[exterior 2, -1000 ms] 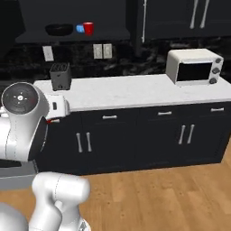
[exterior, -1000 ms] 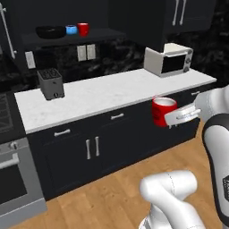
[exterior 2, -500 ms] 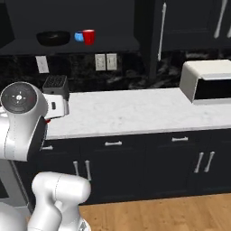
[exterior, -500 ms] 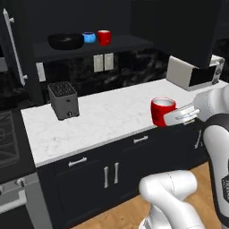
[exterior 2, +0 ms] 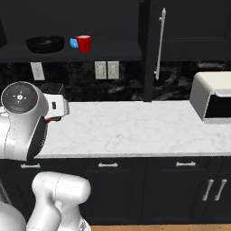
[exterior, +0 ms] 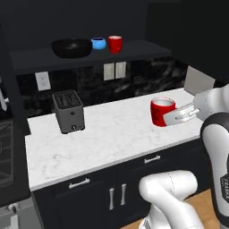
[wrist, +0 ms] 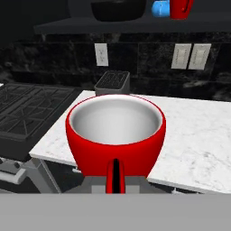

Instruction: Gather all objects into one cabinet and sort the glasses and bowls to opposite sides.

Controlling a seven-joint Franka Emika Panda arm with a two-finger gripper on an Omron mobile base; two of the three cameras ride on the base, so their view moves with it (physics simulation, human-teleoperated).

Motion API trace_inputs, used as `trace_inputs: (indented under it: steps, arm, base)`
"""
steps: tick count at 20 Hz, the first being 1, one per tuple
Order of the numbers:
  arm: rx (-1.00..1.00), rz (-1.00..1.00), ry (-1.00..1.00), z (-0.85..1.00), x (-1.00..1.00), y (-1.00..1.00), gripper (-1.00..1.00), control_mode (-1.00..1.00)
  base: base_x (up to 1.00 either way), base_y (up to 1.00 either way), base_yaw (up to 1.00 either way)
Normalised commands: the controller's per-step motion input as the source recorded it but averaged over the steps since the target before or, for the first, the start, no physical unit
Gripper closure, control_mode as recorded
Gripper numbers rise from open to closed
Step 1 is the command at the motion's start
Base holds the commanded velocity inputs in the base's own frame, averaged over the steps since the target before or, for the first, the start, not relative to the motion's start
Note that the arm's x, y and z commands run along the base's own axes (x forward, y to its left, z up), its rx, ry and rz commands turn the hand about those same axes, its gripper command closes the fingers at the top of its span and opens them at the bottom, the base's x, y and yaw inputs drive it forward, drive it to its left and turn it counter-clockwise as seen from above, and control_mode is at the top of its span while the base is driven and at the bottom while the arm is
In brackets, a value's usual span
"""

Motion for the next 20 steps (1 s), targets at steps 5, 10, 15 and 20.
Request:
trace_inputs:
  steps: [5, 10, 15, 20]
  arm:
    - [0.00, 0.00, 0.00, 0.00, 0.00, 0.00, 1.00, 1.00]
    - [0.00, 0.00, 0.00, 0.00, 0.00, 0.00, 1.00, 1.00]
    - [0.00, 0.00, 0.00, 0.00, 0.00, 0.00, 1.00, 1.00]
    - [0.00, 0.00, 0.00, 0.00, 0.00, 0.00, 1.00, 1.00]
  base:
    - [0.35, -0.36, 0.23]
    - [0.26, -0.24, 0.26]
    - [0.18, -0.05, 0.20]
    - [0.44, -0.05, 0.14]
